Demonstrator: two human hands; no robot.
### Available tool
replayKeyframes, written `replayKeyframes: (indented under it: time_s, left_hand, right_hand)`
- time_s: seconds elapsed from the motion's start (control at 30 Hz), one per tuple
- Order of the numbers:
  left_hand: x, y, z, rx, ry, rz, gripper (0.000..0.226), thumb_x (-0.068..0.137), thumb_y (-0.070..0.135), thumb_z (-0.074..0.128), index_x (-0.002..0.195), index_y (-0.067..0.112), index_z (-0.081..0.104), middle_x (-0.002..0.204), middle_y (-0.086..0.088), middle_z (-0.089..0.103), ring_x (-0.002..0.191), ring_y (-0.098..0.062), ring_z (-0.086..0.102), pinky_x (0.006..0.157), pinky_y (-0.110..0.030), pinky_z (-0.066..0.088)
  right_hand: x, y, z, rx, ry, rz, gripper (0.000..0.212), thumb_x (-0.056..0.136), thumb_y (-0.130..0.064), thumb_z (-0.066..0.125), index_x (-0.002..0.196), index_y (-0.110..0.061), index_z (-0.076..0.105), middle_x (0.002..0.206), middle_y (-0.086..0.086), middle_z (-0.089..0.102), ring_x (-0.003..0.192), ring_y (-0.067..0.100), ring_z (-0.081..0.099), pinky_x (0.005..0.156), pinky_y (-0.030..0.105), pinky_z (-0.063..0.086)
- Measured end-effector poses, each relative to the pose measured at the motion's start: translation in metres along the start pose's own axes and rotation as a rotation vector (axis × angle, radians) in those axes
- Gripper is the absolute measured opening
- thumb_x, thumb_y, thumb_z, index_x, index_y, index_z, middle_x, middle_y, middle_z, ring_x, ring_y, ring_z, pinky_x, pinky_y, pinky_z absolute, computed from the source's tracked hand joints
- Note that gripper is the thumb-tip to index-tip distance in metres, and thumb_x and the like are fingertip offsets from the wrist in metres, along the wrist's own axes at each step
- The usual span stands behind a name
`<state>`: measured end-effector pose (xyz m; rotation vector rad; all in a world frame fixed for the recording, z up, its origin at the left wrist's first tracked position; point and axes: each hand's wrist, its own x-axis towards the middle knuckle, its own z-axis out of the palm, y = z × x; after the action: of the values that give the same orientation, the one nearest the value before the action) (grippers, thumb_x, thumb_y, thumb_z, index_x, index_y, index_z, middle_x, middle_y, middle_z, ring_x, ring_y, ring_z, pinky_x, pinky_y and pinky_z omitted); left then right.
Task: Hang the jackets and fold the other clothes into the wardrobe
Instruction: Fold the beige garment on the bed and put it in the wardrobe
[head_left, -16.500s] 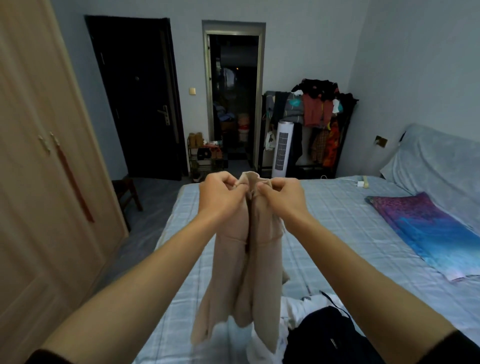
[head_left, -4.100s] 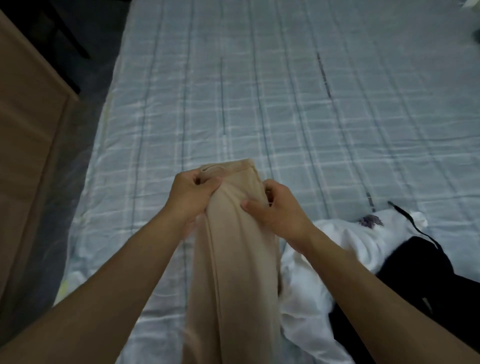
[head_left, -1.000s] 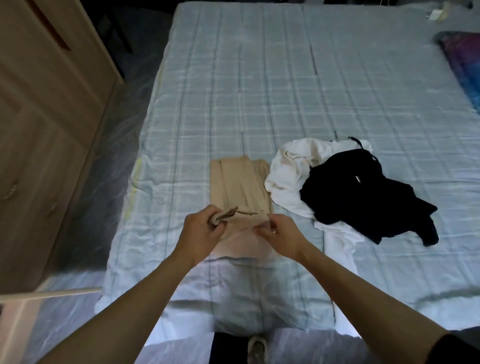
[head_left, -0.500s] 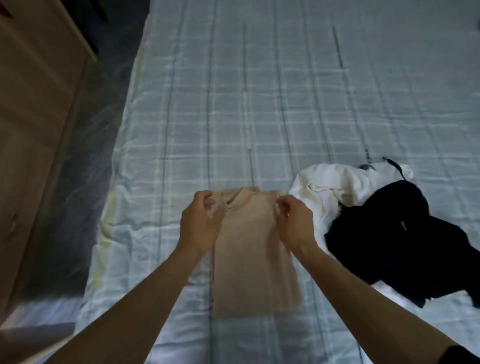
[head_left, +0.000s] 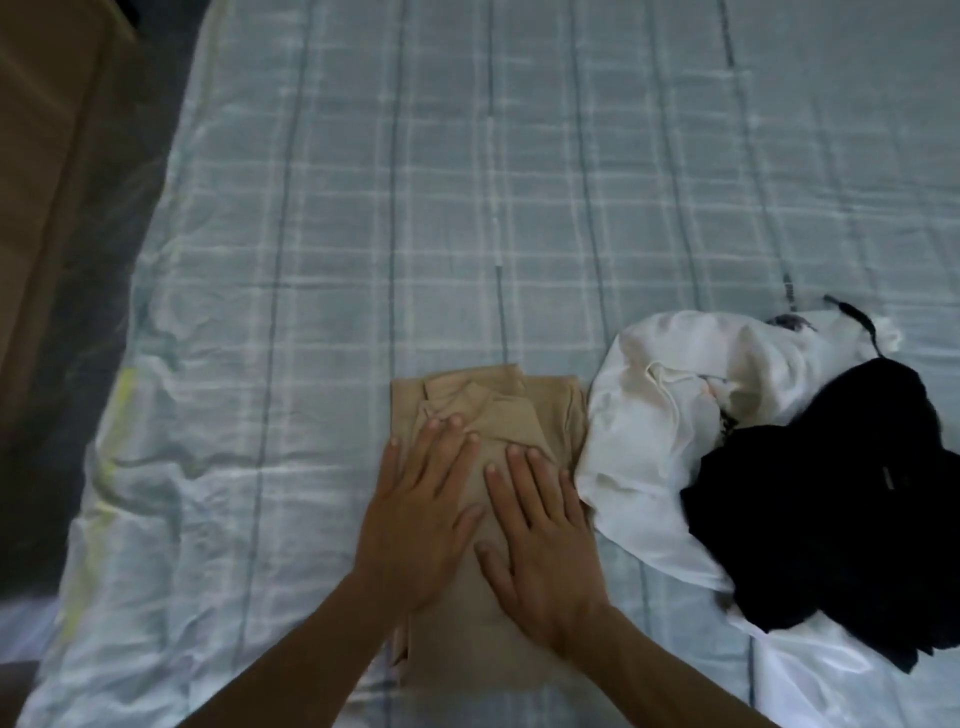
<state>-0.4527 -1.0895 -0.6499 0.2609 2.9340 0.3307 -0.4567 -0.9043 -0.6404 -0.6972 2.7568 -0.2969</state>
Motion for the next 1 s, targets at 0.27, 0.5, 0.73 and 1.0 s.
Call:
replayKeyframes:
  time_s: [0.27, 0.5, 0.73, 1.0]
  left_hand:
    - [0.006, -0.009, 0.022, -0.002, 0.092, 0.023, 0.068, 0.097, 0.051, 0.036, 0.157, 0.02, 0.024, 0.166, -0.004, 0.016, 0.153, -0.024, 0.012, 0.121, -0.055, 0.014]
    - [-0.046, 0.004, -0.014, -0.156, 0.073, 0.068, 0.062, 0.095, 0.053, 0.049, 0.147, 0.019, 0.045, 0.165, -0.007, 0.018, 0.152, -0.026, 0.016, 0.121, -0.053, 0.018]
    - [-0.139, 0.029, -0.003, -0.21, 0.006, 0.183, 0.074, 0.077, 0.039, 0.08, 0.141, 0.011, 0.055, 0.153, -0.004, 0.043, 0.142, -0.024, 0.041, 0.115, -0.046, 0.036]
    - [-0.133, 0.048, -0.023, -0.282, 0.116, 0.087, 0.046, 0.069, 0.0, 0.083, 0.113, 0.001, 0.071, 0.117, -0.013, 0.071, 0.107, -0.034, 0.068, 0.097, -0.045, 0.052]
  right_hand:
    - [0.006, 0.01, 0.016, 0.013, 0.094, -0.054, 0.076, 0.094, -0.055, 0.039, 0.158, -0.022, 0.015, 0.166, 0.007, 0.009, 0.153, 0.026, 0.004, 0.12, 0.051, 0.018]
    - [-0.036, -0.002, 0.001, -0.04, 0.068, -0.084, 0.063, 0.099, -0.05, 0.032, 0.154, -0.019, 0.03, 0.164, 0.008, 0.016, 0.153, 0.028, 0.008, 0.119, 0.054, 0.017]
    - [-0.114, 0.008, 0.005, -0.014, 0.038, -0.244, 0.088, 0.081, -0.054, 0.069, 0.152, -0.015, 0.035, 0.161, 0.01, 0.027, 0.151, 0.028, 0.019, 0.119, 0.05, 0.026]
    - [-0.107, -0.011, -0.018, 0.021, 0.199, -0.185, 0.056, 0.059, -0.008, 0.085, 0.113, -0.009, 0.073, 0.12, 0.013, 0.07, 0.111, 0.03, 0.067, 0.082, 0.04, 0.06]
